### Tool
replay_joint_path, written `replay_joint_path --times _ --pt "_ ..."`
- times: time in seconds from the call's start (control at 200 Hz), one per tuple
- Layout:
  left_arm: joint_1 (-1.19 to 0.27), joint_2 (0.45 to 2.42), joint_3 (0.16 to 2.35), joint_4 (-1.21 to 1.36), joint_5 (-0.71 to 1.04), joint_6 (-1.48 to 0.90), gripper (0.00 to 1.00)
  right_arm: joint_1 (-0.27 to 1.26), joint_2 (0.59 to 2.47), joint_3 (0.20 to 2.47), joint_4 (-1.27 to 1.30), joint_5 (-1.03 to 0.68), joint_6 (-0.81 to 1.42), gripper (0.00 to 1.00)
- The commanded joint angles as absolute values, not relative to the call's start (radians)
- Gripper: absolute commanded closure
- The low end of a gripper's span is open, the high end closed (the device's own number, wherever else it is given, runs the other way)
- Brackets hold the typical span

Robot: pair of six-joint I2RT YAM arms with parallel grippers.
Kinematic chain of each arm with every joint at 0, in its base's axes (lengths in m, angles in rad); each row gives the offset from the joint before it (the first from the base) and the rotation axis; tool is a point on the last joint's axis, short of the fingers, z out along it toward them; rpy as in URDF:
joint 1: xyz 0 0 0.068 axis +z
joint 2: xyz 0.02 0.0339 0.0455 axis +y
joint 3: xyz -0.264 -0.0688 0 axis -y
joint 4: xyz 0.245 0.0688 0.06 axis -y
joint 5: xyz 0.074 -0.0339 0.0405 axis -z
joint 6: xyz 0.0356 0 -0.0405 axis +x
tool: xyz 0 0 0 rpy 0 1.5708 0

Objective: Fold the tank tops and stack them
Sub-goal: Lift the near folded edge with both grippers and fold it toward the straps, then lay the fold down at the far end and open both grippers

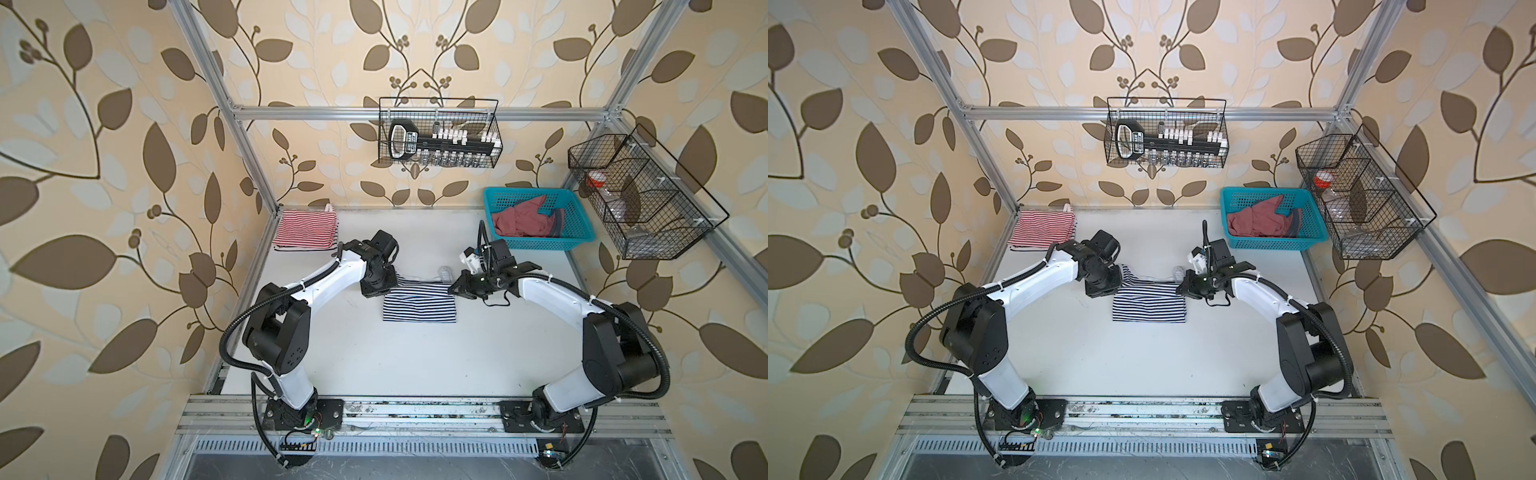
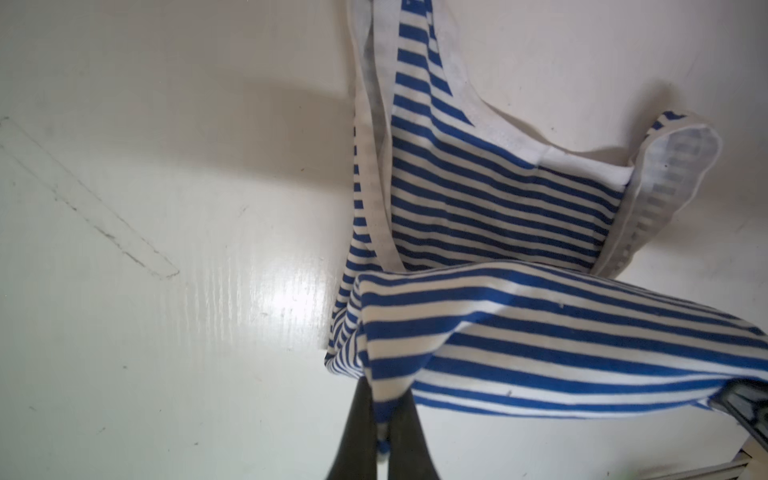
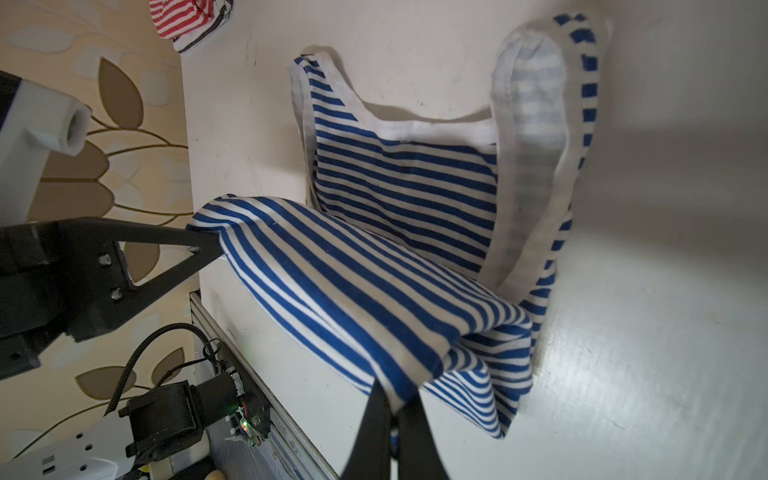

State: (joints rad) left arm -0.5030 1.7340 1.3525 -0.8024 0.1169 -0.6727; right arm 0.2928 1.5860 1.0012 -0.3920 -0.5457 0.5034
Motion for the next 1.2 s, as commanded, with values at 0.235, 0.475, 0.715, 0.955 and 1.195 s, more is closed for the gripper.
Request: replay_joint_path --times 0.235,0.475,0.715,0.955,1.195 --pt "-0.451 1.884 1.466 -0.782 0.166 -0.628 1.00 0.241 1.776 1.100 -0.314 -0.613 0.498 1.00" --pt "-0.418 1.944 1.512 -0.747 0.166 -0.646 0.94 0.226 1.873 1.140 -0.251 -0.631 0.537 1.00" --pt "-0.407 1.972 1.579 -0.730 0.168 -0.650 0.85 0.202 1.870 1.127 -0.190 -0.627 0.581 1.00" --pt "-0.392 1.973 1.651 -0.756 0.142 -0.645 0.51 0.185 1.837 1.140 -0.181 -0.625 0.594 0.71" --pt "-0.390 1.873 1.658 -0.800 0.028 -0.643 0.39 0.192 1.668 1.077 -0.196 -0.565 0.585 0.63"
